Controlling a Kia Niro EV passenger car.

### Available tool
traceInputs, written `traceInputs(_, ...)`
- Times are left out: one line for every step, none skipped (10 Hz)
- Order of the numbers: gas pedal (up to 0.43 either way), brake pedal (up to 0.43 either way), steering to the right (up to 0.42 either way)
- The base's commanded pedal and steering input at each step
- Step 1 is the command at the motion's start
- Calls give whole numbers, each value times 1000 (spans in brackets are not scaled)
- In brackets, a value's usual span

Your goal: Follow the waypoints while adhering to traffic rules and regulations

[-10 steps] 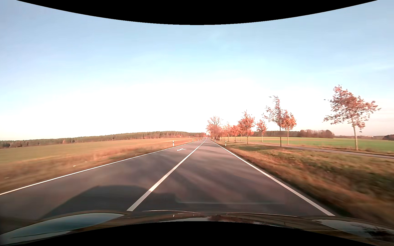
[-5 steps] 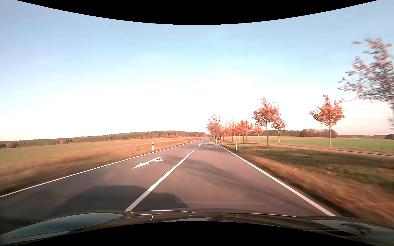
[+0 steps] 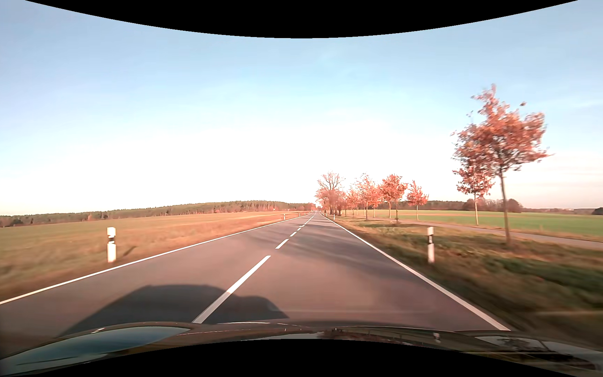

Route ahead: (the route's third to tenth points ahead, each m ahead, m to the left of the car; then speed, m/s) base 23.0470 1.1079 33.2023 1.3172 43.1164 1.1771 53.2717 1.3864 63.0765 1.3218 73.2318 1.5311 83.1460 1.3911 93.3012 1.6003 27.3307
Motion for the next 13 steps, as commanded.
traceInputs(197,0,0)
traceInputs(197,0,0)
traceInputs(197,0,0)
traceInputs(197,0,0)
traceInputs(197,0,0)
traceInputs(197,0,0)
traceInputs(197,0,0)
traceInputs(197,0,0)
traceInputs(197,0,0)
traceInputs(189,0,-1)
traceInputs(189,0,-1)
traceInputs(177,0,-1)
traceInputs(177,0,-1)
